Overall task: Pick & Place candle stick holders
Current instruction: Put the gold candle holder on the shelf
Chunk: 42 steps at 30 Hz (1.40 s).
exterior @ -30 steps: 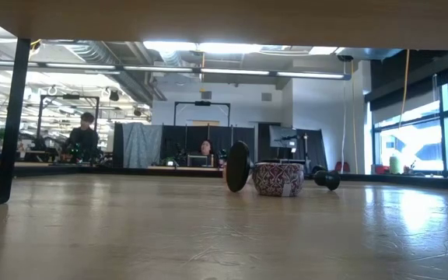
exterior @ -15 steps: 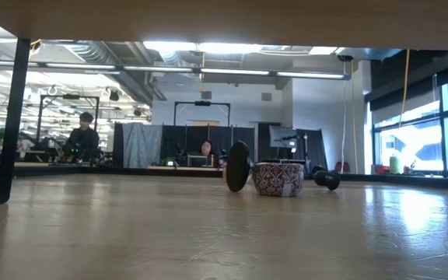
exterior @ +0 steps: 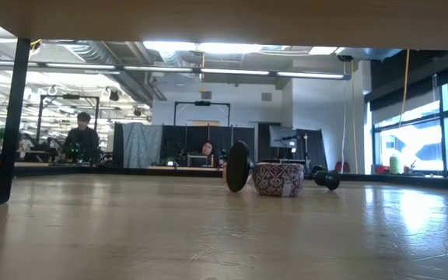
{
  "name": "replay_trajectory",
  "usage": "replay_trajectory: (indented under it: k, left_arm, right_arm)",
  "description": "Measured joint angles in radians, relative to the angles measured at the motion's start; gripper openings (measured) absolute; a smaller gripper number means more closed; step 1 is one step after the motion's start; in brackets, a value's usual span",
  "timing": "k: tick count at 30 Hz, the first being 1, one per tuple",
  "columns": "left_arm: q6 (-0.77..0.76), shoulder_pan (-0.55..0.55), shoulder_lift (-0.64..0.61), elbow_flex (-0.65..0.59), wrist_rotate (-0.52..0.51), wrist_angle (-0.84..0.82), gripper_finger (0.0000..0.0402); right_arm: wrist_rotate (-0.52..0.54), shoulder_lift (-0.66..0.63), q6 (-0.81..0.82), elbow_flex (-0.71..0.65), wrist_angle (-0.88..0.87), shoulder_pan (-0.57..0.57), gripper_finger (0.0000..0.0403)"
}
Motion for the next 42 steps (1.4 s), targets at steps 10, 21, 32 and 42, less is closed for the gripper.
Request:
replay_trajectory:
  k: [10,21,32,42]
  left_arm:
    - [-0.003,0.0,0.0,0.0,0.0,0.0,0.0104]
    - [-0.01,0.0,0.0,0.0,0.0,0.0,0.0104]
    - [-0.01,0.0,0.0,0.0,0.0,0.0,0.0104]
    - [-0.01,0.0,0.0,0.0,0.0,0.0,0.0104]
  right_arm:
    - [-0.001,-0.004,-0.03,0.0,-0.004,0.0,0.017]
    - [-0.045,-0.019,-0.027,0.0,-0.064,0.0,0.0122]
    - [-0.052,-0.019,-0.024,0.0,-0.089,0.0,0.0091]
    - [-0.052,-0.019,-0.022,0.0,-0.108,-0.003,0.008]
